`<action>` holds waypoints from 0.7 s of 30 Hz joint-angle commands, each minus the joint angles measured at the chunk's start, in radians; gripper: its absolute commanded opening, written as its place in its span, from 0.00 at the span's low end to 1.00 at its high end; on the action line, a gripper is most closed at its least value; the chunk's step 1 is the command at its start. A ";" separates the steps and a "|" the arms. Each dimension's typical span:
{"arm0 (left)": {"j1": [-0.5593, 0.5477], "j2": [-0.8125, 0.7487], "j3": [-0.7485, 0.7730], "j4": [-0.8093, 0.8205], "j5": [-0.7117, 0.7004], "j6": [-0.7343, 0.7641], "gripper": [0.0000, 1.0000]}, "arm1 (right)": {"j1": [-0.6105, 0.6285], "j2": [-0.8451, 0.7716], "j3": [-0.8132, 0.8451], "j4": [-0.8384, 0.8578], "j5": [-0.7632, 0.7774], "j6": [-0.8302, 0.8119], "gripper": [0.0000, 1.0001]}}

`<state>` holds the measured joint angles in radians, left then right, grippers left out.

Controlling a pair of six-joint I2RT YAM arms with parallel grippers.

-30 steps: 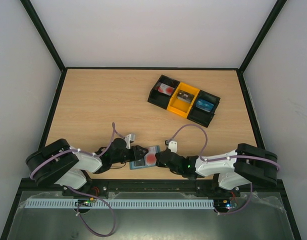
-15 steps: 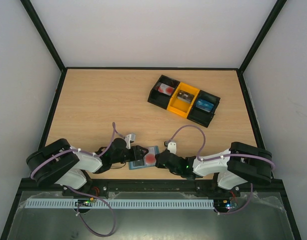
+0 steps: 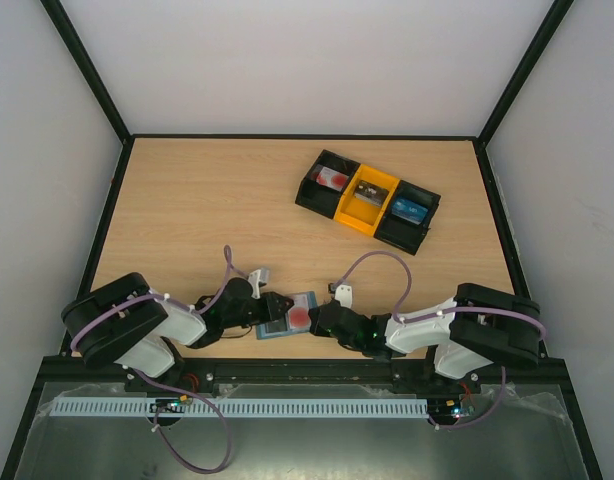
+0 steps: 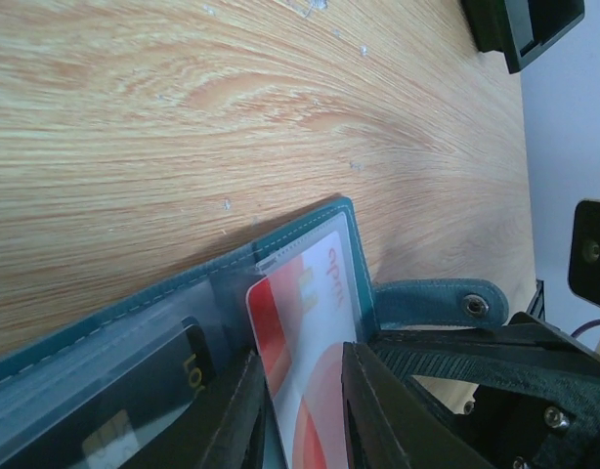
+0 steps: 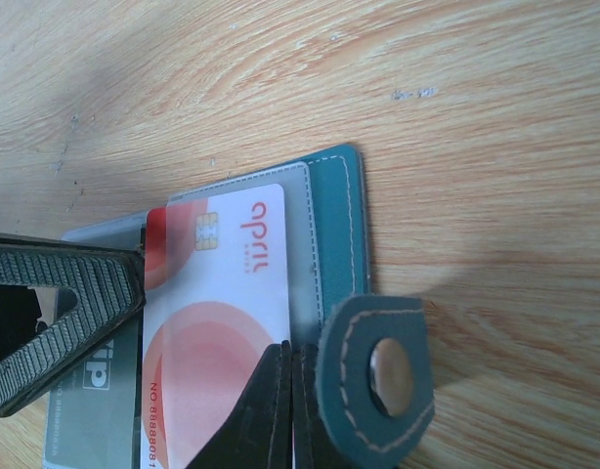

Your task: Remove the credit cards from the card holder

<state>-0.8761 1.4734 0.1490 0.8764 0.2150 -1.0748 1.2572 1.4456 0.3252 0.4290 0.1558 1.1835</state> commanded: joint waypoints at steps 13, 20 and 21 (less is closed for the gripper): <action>-0.003 -0.061 -0.014 -0.104 -0.048 0.007 0.03 | 0.005 0.023 -0.052 -0.069 -0.015 0.029 0.02; -0.004 -0.115 -0.014 -0.156 -0.056 0.009 0.03 | 0.005 0.006 -0.061 -0.072 -0.004 0.038 0.02; -0.003 -0.123 -0.013 -0.167 -0.059 0.010 0.03 | 0.005 0.004 -0.061 -0.073 -0.004 0.038 0.02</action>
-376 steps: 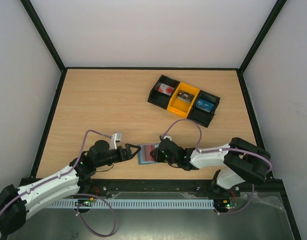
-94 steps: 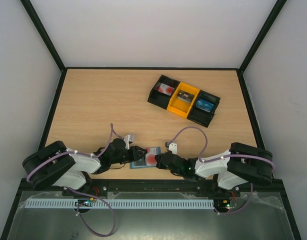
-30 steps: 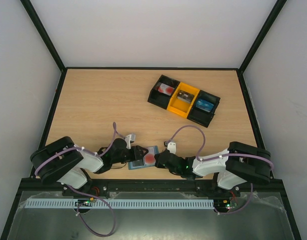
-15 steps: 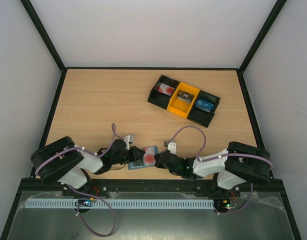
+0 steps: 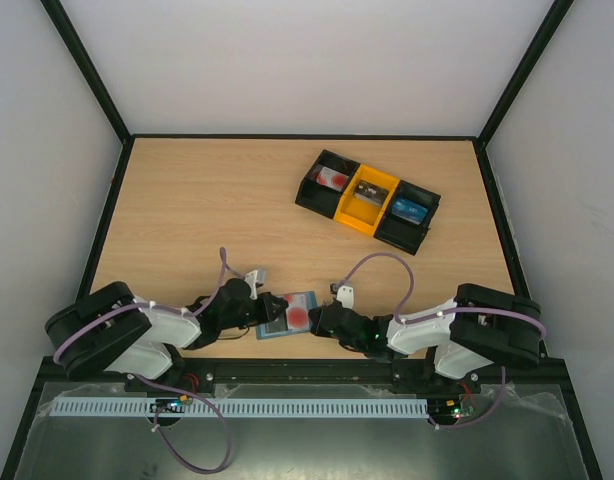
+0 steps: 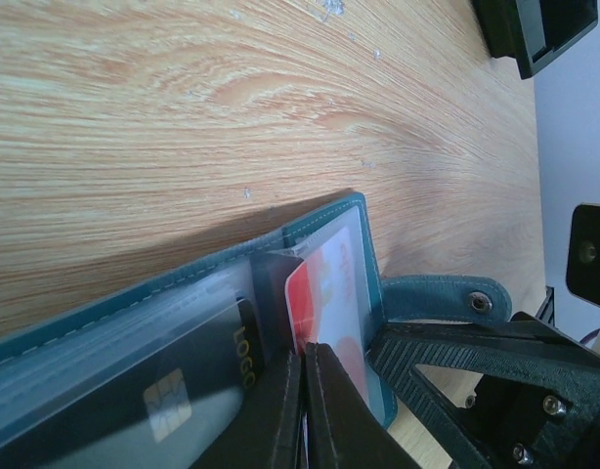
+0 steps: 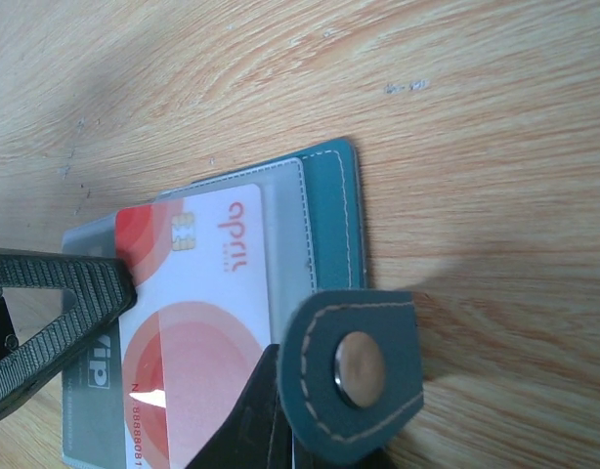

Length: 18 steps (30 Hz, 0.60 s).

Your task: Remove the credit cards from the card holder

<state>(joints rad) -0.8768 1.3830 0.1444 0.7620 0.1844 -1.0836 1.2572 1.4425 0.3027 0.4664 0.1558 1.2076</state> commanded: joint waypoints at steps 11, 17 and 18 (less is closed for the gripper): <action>0.006 -0.147 0.003 -0.209 -0.034 0.036 0.03 | 0.005 -0.004 -0.034 -0.117 -0.004 0.008 0.02; 0.007 -0.150 0.023 -0.209 -0.010 0.044 0.03 | 0.005 -0.065 0.005 -0.110 -0.012 -0.028 0.03; 0.007 -0.148 0.025 -0.208 -0.010 0.043 0.03 | 0.005 -0.078 0.006 -0.101 -0.013 -0.033 0.04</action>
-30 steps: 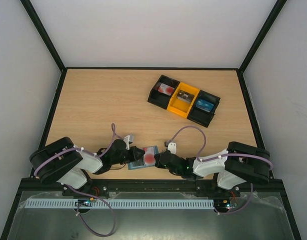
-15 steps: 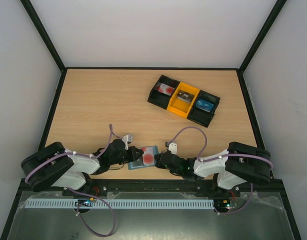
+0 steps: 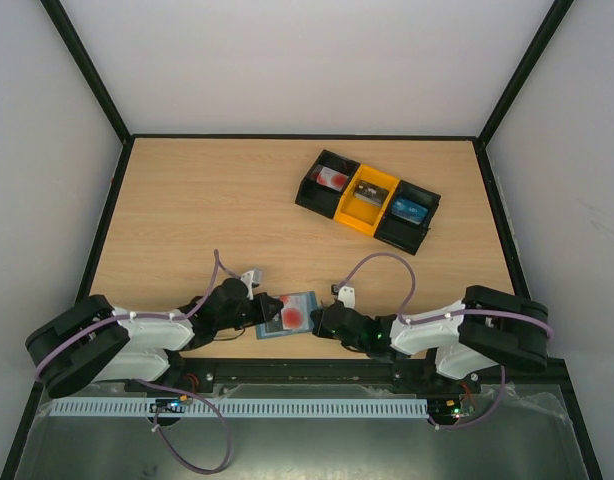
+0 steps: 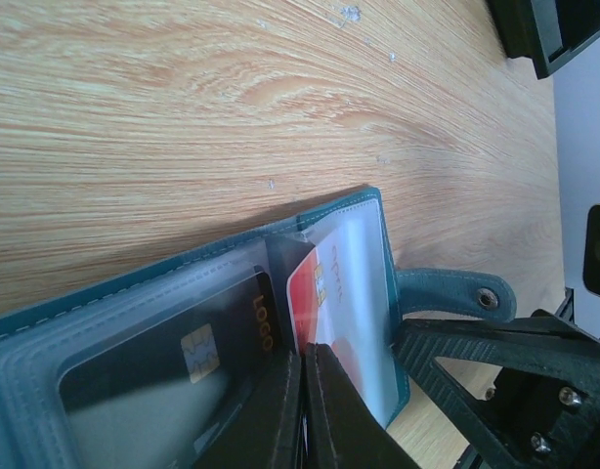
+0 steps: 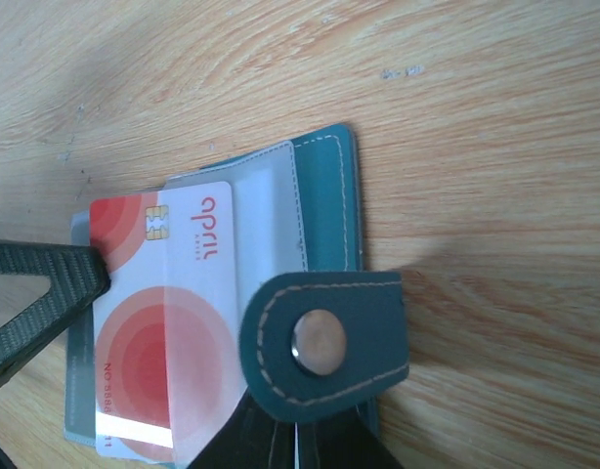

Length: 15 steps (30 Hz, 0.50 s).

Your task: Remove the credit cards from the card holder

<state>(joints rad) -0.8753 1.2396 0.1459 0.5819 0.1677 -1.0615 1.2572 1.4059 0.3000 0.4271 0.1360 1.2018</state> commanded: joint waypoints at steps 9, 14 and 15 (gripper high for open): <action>0.006 0.003 0.027 -0.036 0.006 0.024 0.03 | 0.005 -0.023 0.101 -0.090 0.026 -0.090 0.04; 0.006 0.006 0.029 -0.029 0.001 0.013 0.03 | 0.005 0.048 0.111 -0.042 0.063 -0.098 0.04; 0.006 0.006 0.029 -0.027 0.002 0.010 0.03 | 0.005 0.073 0.117 -0.042 0.057 -0.096 0.04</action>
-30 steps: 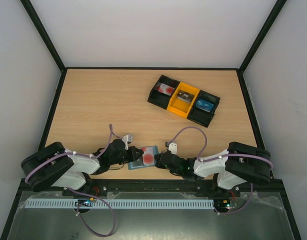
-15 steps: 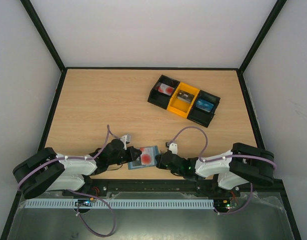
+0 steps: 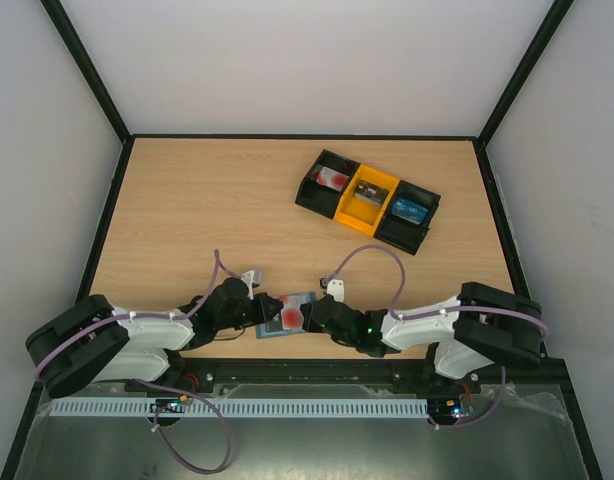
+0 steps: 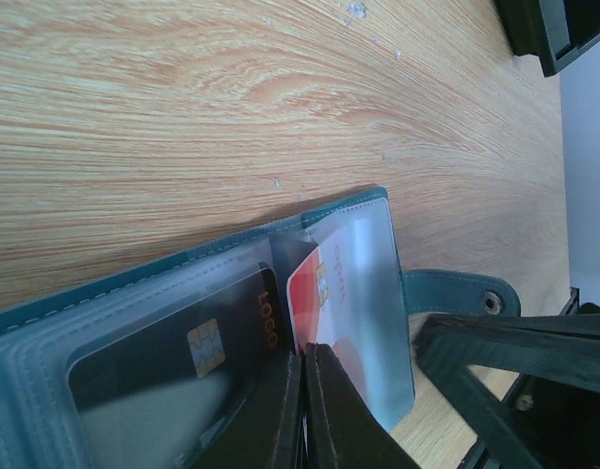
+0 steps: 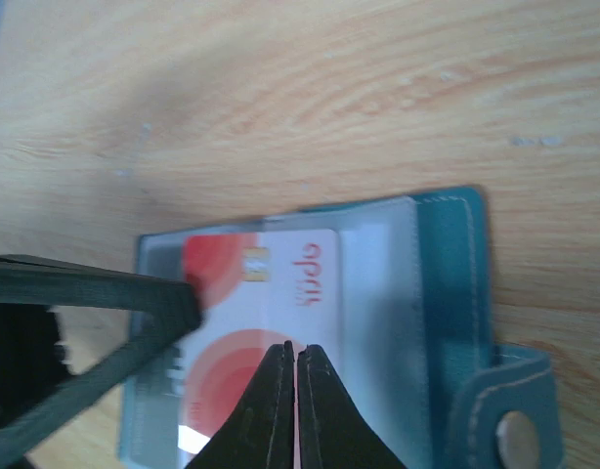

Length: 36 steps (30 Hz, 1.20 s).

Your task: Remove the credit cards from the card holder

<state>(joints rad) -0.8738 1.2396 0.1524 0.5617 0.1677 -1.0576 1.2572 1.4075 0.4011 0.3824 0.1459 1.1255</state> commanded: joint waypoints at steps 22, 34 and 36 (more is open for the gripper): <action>0.002 0.089 -0.023 0.214 0.033 -0.072 0.13 | 0.006 0.207 -0.078 0.145 -0.020 0.079 0.02; 0.003 -0.055 -0.026 0.012 -0.080 -0.062 0.03 | 0.005 0.183 -0.091 0.136 -0.006 0.082 0.02; 0.003 -0.089 -0.030 -0.023 -0.102 -0.066 0.03 | 0.005 0.178 -0.090 0.133 -0.004 0.082 0.02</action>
<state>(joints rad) -0.8703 1.2125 0.1352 0.6144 0.1356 -1.1320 1.2572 1.5764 0.3470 0.6178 0.1410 1.1976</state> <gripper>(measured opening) 0.029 0.023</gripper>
